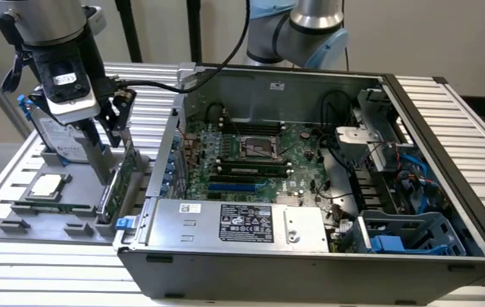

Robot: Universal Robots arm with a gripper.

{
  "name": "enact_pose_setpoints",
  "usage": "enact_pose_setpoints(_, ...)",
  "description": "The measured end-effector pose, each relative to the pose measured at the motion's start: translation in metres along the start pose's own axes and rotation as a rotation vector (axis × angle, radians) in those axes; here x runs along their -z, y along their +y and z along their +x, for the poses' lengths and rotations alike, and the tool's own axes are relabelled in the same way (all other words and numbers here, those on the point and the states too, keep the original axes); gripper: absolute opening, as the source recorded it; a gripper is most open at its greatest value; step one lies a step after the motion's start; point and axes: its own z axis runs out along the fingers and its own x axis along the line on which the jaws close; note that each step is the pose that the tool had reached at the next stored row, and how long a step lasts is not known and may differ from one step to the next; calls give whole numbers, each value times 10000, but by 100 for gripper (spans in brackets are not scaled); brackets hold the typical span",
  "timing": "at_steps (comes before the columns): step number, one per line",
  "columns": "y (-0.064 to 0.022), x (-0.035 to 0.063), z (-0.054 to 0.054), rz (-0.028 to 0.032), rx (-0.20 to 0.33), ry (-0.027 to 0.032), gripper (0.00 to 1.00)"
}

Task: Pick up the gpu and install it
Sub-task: 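Pick up the gpu and move the gpu toward the slot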

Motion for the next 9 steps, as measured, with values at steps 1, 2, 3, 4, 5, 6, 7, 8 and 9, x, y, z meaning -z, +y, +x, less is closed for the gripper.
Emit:
enact_pose_setpoints(1,-3,-17,0,0,1,0,100)
enact_pose_setpoints(2,-7,-35,1,0,0,0,100)
enact_pose_setpoints(3,-14,-53,0,-1,1,0,100)
enact_pose_setpoints(4,-23,-71,1,-1,1,0,100)
enact_pose_setpoints(5,-35,-88,1,0,0,1,100)
enact_pose_setpoints(6,-47,-105,1,2,1,2,100)
enact_pose_setpoints(7,-59,-123,1,2,1,2,100)
enact_pose_setpoints(8,-71,-140,1,1,0,1,100)
enact_pose_setpoints(9,-84,-160,1,0,1,0,100)
